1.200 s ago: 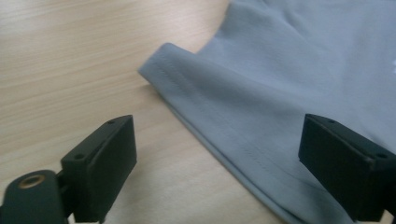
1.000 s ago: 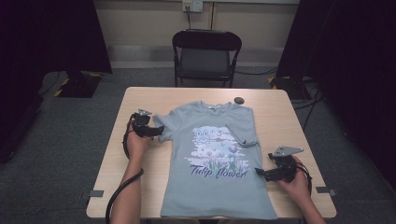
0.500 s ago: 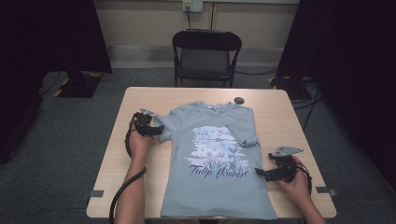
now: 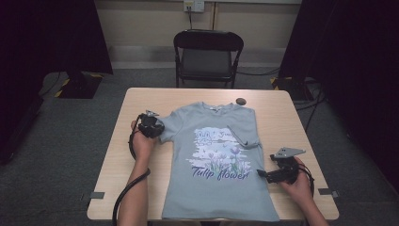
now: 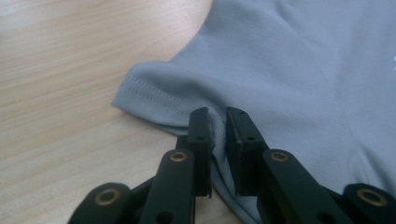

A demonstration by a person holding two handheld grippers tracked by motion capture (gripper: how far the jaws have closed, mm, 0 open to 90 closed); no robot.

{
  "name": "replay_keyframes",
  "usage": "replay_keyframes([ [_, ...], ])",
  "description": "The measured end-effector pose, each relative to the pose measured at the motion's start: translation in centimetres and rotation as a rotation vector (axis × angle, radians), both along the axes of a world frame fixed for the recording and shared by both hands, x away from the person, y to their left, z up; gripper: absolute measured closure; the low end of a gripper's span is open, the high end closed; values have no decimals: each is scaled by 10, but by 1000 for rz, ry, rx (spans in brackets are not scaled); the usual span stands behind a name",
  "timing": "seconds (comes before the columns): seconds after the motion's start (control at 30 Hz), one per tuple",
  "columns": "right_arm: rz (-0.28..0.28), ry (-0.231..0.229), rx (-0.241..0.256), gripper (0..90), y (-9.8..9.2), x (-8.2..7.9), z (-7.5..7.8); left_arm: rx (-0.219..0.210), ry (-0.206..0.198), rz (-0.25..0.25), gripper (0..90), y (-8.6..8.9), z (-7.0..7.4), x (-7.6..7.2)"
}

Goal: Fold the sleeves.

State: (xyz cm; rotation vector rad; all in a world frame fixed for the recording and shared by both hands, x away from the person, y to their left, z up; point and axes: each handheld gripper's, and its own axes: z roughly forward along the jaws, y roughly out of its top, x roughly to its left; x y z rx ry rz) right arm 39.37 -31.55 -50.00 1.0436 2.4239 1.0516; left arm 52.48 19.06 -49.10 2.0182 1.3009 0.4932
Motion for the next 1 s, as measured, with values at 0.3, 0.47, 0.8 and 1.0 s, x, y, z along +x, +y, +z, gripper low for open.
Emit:
replay_keyframes([
  [0.3, 4, 0, 0, 80, 0, 0, 0, -15, -10, -13, 846, -3, 12, -4],
  [0.47, 4, 0, 0, 80, 0, 0, 0, -15, -37, -40, 846, -13, 25, -4],
  [0.8, 5, 0, -1, 80, 0, 0, 0, 2, -64, -122, 848, -43, 40, -4],
  [1.0, 5, 0, 0, 80, 0, 0, 0, 10, -67, -166, 848, -60, 45, -3],
])
